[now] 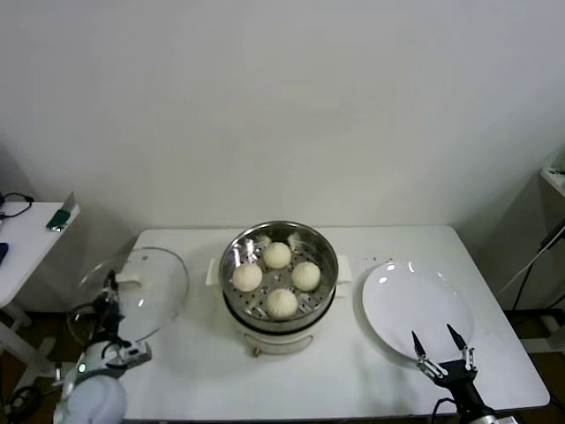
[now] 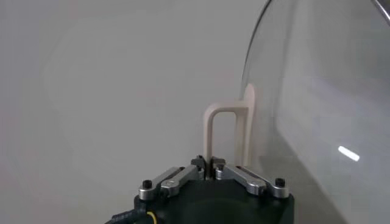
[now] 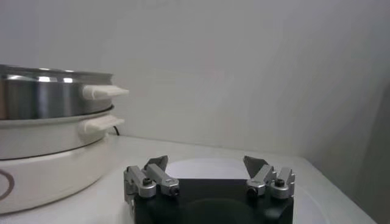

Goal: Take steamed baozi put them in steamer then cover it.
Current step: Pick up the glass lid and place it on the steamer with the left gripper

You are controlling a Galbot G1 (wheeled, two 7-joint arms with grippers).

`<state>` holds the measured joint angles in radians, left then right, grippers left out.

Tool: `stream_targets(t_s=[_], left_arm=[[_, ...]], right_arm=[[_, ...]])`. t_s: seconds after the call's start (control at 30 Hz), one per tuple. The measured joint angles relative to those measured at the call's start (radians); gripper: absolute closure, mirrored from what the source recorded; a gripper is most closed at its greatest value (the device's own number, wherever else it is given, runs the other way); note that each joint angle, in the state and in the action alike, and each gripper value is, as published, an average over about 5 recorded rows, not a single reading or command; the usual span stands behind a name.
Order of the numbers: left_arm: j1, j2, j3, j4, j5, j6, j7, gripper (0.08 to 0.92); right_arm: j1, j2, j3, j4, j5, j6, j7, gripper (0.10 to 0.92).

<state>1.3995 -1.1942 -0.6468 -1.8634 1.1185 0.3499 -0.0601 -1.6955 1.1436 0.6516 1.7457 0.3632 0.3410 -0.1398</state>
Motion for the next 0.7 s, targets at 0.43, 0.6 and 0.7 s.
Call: stream_targets(t_s=[0.43,0.6,0.7], left_arm=[[-0.065,0.03,0.153,-0.222,-0.001,0.152,0.139,0.855],[-0.118,-0.026,0.284,-0.234,0.095,0.189,0.19,0.855],[-0.149,-0.071,0.361,-0.231,0.163,0.205,0.218,0.855]], right_arm=[[0.021,0.005,-0.015,-0.014,-0.015,-0.001,-0.001,0.203],[0.024,0.002,-0.022,-0.016,-0.022,0.002,-0.003,0.203],[0.026,-0.002,-0.023,-0.019,-0.023,0.005,-0.002,0.203]])
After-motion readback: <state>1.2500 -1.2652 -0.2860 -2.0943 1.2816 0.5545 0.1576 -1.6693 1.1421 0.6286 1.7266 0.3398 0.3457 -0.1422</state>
